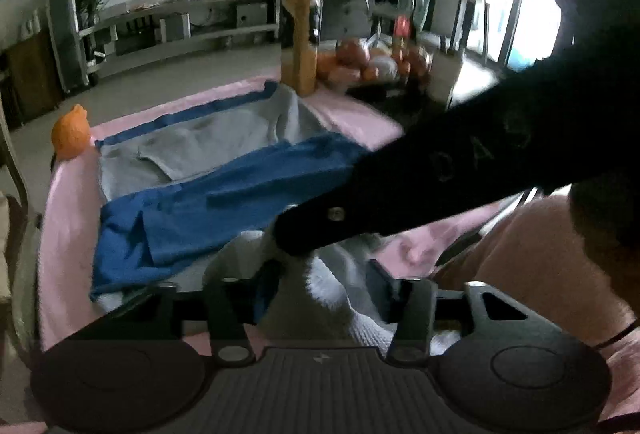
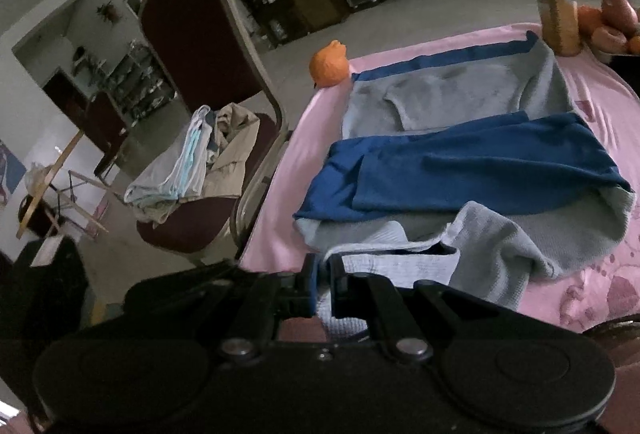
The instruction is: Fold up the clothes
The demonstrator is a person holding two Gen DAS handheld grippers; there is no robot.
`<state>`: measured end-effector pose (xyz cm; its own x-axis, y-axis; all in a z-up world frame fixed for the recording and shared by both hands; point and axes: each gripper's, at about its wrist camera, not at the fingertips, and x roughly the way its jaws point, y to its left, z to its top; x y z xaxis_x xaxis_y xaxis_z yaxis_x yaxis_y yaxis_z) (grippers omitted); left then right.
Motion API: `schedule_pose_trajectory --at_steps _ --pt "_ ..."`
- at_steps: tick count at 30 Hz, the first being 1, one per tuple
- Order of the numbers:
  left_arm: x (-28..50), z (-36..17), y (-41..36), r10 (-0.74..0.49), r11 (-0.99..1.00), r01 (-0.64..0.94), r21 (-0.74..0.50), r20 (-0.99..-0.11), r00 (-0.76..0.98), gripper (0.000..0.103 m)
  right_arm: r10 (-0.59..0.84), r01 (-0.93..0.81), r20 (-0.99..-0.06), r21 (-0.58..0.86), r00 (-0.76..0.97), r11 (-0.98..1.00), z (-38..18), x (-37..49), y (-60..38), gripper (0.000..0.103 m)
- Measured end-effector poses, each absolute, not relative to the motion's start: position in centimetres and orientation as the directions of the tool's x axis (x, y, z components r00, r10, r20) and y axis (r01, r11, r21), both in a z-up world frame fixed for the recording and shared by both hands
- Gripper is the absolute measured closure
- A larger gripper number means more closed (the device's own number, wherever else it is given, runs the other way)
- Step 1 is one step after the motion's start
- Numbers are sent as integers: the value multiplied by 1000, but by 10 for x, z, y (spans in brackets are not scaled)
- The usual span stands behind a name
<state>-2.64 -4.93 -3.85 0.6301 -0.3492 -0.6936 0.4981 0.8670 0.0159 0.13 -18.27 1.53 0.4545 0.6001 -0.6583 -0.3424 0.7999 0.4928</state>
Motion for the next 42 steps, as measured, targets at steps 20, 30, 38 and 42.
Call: schedule_pose_trajectory --at_steps 20,30,38,42 --pt "22 -17 -31 -376 926 241 -289 -751 543 99 512 -138 -727 510 458 849 -54 -64 -255 42" --pt "25 -18 -34 -379 924 183 -335 -744 550 99 335 -325 -782 180 525 928 -72 -77 -179 27" --pt "23 -31 -4 -402 904 109 -413 -735 547 99 164 -251 -735 -9 658 968 -61 -84 -200 96" --pt "26 -35 13 -471 850 71 -522 -693 546 98 113 -245 -662 -111 741 963 -37 -81 -206 96"
